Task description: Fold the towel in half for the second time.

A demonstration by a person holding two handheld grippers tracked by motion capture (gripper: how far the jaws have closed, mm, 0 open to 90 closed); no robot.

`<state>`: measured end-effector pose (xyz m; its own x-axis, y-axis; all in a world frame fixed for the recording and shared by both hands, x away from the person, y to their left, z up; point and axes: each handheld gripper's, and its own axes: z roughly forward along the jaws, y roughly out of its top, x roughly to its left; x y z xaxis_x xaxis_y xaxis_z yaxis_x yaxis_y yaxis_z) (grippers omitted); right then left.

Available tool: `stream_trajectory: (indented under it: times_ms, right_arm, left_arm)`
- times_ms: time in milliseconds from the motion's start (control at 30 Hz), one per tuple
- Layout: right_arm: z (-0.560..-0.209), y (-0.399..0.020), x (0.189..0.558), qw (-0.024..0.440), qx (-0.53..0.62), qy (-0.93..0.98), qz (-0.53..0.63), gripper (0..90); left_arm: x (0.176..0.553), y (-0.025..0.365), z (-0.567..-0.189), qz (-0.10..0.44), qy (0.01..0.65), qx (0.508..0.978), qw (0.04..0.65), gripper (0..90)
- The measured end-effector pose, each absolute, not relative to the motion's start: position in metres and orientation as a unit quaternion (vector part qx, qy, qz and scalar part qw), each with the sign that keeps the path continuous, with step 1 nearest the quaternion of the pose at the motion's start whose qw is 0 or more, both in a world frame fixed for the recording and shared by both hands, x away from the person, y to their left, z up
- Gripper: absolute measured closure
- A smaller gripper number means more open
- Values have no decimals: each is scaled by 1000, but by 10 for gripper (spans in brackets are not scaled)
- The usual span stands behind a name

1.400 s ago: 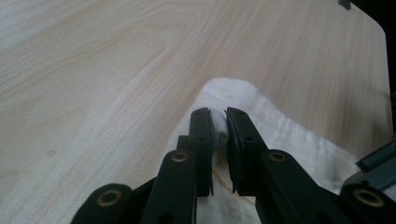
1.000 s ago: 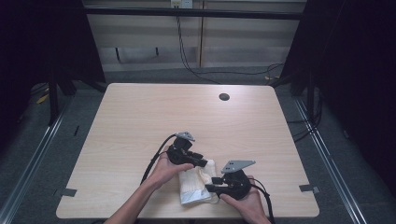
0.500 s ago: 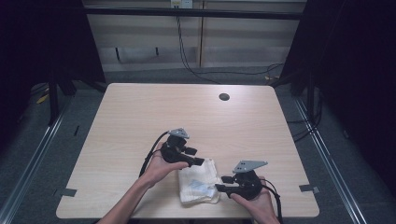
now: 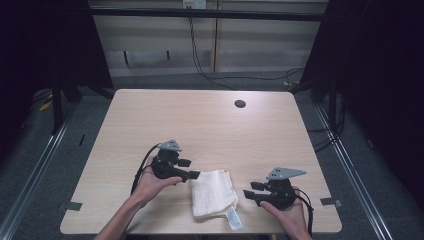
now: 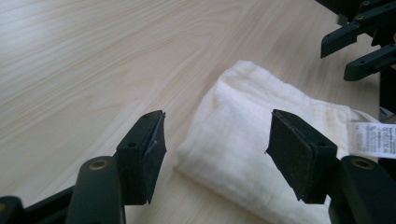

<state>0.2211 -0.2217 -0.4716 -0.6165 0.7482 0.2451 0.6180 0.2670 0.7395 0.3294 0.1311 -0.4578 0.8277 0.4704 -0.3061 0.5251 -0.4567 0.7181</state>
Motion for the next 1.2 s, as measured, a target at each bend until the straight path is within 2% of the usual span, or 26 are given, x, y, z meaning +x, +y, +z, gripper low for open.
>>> stream_trajectory:
  times_ms: [333,500,667,967,1067,1133,1200]
  right_arm:
    - [-457,-235,227,104,442,769,451,510]
    - [-453,-247,225,117,460,752,458,481]
    - [-458,-257,221,122,473,748,450,476]
    - [-451,-286,219,166,493,720,460,408]
    - [-453,-294,217,173,501,709,464,388]
    - [-457,-297,217,170,507,707,463,375]
    - [-461,-299,217,168,509,708,461,360]
  left_arm:
    - [314,177,-453,10,319,854,411,360]
    - [296,213,-451,24,327,853,406,333]
    - [283,236,-458,38,363,838,405,325]
    - [263,272,-462,53,399,815,417,317]
    - [262,281,-469,61,408,812,412,322]
    - [263,285,-469,86,415,803,419,329]
    - [267,287,-469,84,426,796,422,321]
